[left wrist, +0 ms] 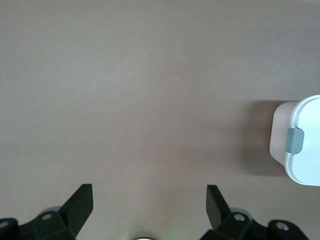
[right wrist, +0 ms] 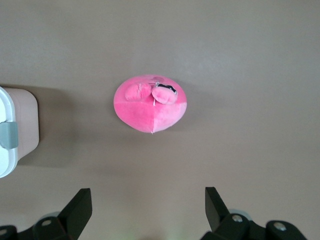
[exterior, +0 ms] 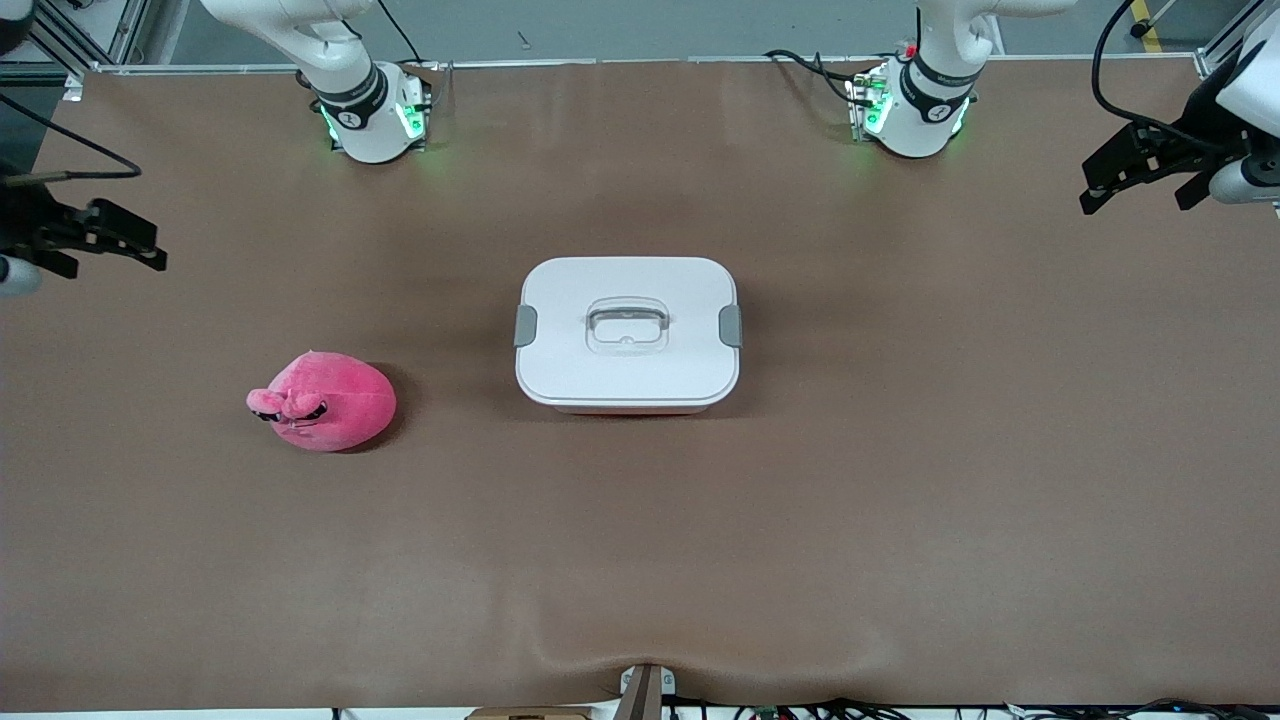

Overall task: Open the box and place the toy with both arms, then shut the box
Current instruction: 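Move the right gripper to the pink plush while the left gripper rises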

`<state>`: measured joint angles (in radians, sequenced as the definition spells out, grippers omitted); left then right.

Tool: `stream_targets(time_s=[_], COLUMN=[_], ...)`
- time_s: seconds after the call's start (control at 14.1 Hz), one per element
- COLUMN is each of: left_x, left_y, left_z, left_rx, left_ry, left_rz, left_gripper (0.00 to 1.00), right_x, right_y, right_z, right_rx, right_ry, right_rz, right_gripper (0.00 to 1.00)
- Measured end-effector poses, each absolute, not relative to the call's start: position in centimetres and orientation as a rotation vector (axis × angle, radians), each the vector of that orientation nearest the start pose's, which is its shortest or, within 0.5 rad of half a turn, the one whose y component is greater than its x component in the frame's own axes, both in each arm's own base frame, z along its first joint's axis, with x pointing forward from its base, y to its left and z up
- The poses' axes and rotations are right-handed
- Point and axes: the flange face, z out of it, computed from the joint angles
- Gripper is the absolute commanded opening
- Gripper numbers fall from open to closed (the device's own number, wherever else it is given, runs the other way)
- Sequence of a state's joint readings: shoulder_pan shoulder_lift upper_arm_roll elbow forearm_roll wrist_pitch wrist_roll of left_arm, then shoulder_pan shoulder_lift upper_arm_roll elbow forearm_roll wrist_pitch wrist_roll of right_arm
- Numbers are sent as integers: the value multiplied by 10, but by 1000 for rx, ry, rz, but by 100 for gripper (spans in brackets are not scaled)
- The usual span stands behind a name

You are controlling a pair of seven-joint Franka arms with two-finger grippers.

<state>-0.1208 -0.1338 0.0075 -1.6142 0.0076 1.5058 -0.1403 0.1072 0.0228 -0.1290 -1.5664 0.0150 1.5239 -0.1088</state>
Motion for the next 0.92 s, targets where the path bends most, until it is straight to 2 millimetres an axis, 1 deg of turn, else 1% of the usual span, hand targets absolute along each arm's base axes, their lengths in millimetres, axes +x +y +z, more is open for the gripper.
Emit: stream_targets(time_s=[0.14,0.28,0.43,0.5,0.64,0.71,0.92], left_x=[505,509,512,512,509,507,501], left_y=[-57,-59,-67,-73,-92,-104,-146], left_z=[665,659,653,650,647,645,634], left_rx=[-3137,-3135,-3133,-3131,-3123,-3118,-3098], left_ry=[-42,-35,-21,-32,-95,-125,-198], left_rz=[-28,-8,10,18,44,52,80], left_gripper=[100,100,100,100,100,100,100], right_x=[566,575,578,581,588,592,608], right_y=[-8,-5,-3,-1,9,14,17], right_z=[584,556,536,529,510,499,472], right_rx=[-3122,-3103,-3092,-3089,-3092,-3094,-3104], right_ry=[-138,-133,-130,-132,-154,-165,-166], right_rz=[83,102,138,127,97,95,57], right_gripper=[100,100,100,100,100,100,100])
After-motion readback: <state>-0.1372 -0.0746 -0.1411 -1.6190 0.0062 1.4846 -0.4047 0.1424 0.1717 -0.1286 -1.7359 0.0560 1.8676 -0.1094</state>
